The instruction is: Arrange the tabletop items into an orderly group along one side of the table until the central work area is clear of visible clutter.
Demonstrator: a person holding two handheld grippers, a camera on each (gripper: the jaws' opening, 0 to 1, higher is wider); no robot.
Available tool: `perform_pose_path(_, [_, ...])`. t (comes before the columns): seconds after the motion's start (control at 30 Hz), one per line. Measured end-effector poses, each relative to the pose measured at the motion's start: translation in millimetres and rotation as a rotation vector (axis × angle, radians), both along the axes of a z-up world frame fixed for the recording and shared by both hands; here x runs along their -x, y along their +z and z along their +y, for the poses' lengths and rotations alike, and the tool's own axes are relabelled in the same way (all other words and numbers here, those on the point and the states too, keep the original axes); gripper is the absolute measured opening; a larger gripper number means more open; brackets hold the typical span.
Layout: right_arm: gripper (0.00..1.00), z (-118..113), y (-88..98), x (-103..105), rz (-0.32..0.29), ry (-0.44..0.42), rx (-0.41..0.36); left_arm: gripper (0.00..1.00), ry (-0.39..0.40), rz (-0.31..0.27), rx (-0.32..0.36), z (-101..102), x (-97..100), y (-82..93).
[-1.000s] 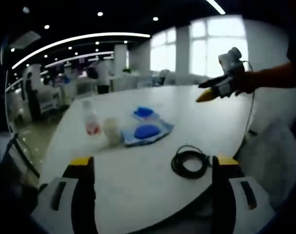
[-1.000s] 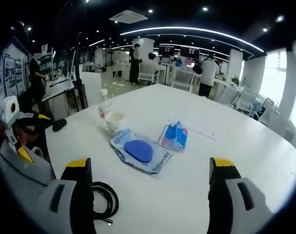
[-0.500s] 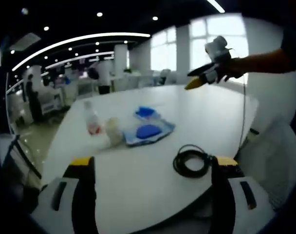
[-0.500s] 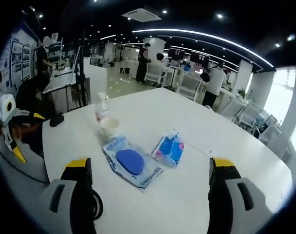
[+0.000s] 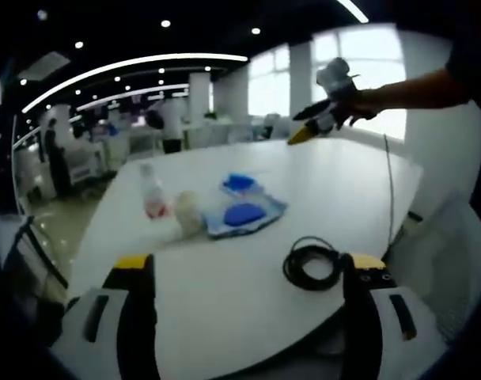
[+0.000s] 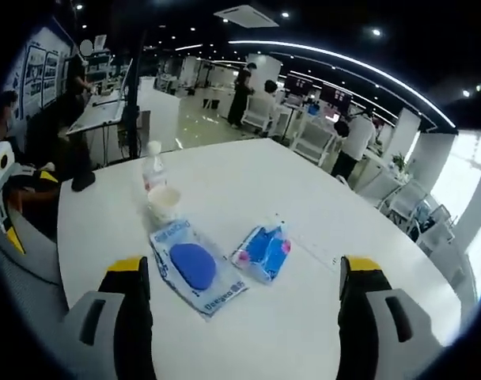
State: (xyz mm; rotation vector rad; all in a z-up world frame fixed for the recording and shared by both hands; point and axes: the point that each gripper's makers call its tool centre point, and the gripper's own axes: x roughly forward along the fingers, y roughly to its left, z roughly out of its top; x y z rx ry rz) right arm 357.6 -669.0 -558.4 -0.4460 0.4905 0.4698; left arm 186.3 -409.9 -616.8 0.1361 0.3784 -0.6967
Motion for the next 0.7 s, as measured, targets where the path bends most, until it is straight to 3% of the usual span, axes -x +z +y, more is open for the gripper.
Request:
perform_pose_path(0.37, [0.95,-17,-23.8,-35,0.003,-0.029,0.070,0.95,0.026,-0.004,-0.027,4,-2.3,-1.7])
perform_pose_path(0.7, [0.92,-16,-34.5,-55,0.007,-0.086,0.043,0.94,0.036,-0.001,-0.046,7,-3.1,-4.4])
